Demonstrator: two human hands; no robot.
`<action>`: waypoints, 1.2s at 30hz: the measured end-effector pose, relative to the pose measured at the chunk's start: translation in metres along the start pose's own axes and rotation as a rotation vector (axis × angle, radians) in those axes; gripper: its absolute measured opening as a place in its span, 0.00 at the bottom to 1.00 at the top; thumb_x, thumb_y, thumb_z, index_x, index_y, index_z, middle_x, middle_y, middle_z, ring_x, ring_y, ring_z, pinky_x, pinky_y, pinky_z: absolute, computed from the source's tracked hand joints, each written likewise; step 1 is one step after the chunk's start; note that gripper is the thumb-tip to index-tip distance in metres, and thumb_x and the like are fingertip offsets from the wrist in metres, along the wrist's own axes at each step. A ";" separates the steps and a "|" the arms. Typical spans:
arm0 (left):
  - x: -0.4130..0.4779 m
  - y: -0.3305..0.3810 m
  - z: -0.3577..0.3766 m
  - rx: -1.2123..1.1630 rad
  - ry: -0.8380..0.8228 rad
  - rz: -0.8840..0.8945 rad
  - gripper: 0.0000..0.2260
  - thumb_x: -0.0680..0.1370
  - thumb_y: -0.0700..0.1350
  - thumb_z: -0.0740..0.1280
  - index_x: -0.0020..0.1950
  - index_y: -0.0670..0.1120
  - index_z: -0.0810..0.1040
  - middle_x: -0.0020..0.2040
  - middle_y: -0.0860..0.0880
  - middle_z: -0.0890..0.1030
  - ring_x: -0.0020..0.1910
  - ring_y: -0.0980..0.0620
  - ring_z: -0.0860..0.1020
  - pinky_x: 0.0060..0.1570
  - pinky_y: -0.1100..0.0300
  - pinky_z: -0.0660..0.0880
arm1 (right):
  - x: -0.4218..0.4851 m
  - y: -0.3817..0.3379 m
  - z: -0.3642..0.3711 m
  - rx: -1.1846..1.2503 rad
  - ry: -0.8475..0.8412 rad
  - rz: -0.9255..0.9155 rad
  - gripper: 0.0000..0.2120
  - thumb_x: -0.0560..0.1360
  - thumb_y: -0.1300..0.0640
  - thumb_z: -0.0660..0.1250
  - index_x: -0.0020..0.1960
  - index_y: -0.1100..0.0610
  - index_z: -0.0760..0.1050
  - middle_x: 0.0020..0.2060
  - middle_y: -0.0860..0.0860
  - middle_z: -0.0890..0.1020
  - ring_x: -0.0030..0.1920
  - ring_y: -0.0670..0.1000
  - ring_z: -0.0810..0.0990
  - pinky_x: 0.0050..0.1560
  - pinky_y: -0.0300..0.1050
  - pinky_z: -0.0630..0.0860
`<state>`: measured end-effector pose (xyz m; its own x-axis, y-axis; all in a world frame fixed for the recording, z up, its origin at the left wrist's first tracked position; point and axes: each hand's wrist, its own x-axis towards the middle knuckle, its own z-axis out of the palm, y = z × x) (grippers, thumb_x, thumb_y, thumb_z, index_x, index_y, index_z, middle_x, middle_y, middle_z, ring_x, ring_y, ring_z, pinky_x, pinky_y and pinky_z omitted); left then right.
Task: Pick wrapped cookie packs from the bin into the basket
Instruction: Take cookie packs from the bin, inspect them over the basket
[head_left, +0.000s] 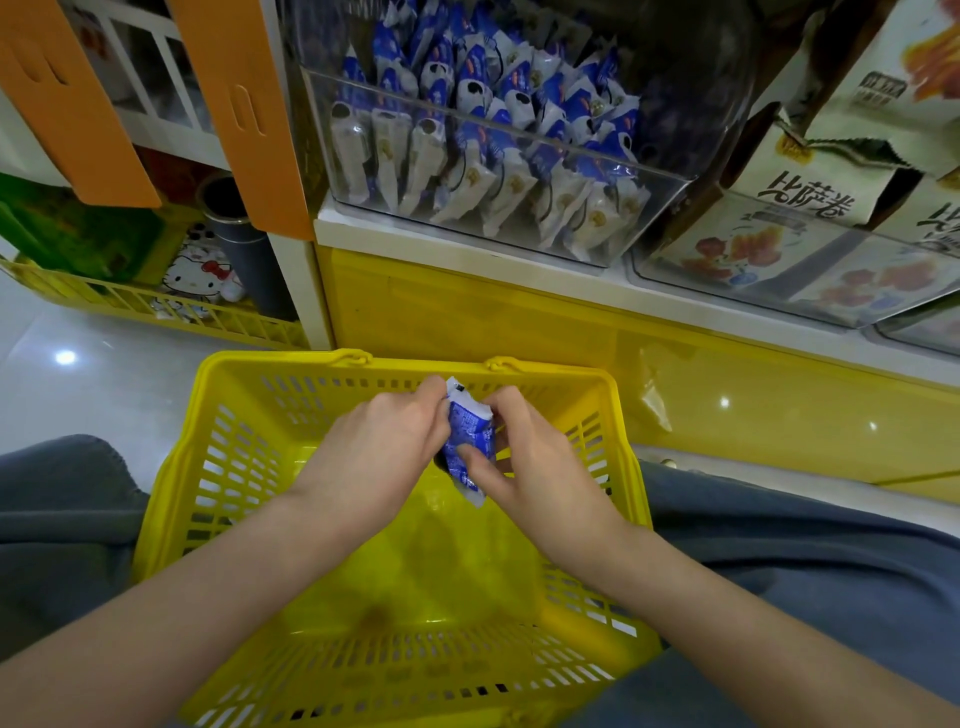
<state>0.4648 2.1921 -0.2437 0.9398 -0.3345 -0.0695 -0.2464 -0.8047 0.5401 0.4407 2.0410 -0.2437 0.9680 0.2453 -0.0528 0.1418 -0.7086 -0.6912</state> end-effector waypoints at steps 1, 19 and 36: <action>0.000 0.000 0.000 -0.038 0.024 0.000 0.09 0.81 0.50 0.53 0.44 0.48 0.61 0.34 0.49 0.70 0.40 0.40 0.76 0.36 0.48 0.69 | 0.001 0.001 0.000 0.031 0.013 0.023 0.10 0.76 0.55 0.65 0.53 0.55 0.67 0.48 0.49 0.76 0.45 0.47 0.75 0.44 0.46 0.74; 0.002 0.003 0.010 -0.413 0.027 -0.105 0.09 0.80 0.47 0.59 0.58 0.48 0.73 0.45 0.50 0.81 0.45 0.49 0.78 0.44 0.59 0.72 | 0.007 0.003 0.008 0.302 0.100 0.148 0.09 0.77 0.58 0.63 0.55 0.53 0.67 0.53 0.52 0.75 0.46 0.50 0.79 0.48 0.52 0.79; 0.014 0.017 0.007 -0.974 -0.218 -0.181 0.12 0.78 0.40 0.62 0.54 0.57 0.71 0.52 0.59 0.79 0.50 0.63 0.77 0.55 0.65 0.71 | 0.021 0.000 -0.023 0.410 0.212 0.233 0.03 0.77 0.59 0.62 0.47 0.52 0.73 0.42 0.56 0.81 0.43 0.58 0.80 0.45 0.56 0.78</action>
<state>0.4723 2.1700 -0.2408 0.8561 -0.4079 -0.3173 0.2872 -0.1350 0.9483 0.4662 2.0312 -0.2287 0.9910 -0.0576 -0.1212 -0.1341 -0.4002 -0.9066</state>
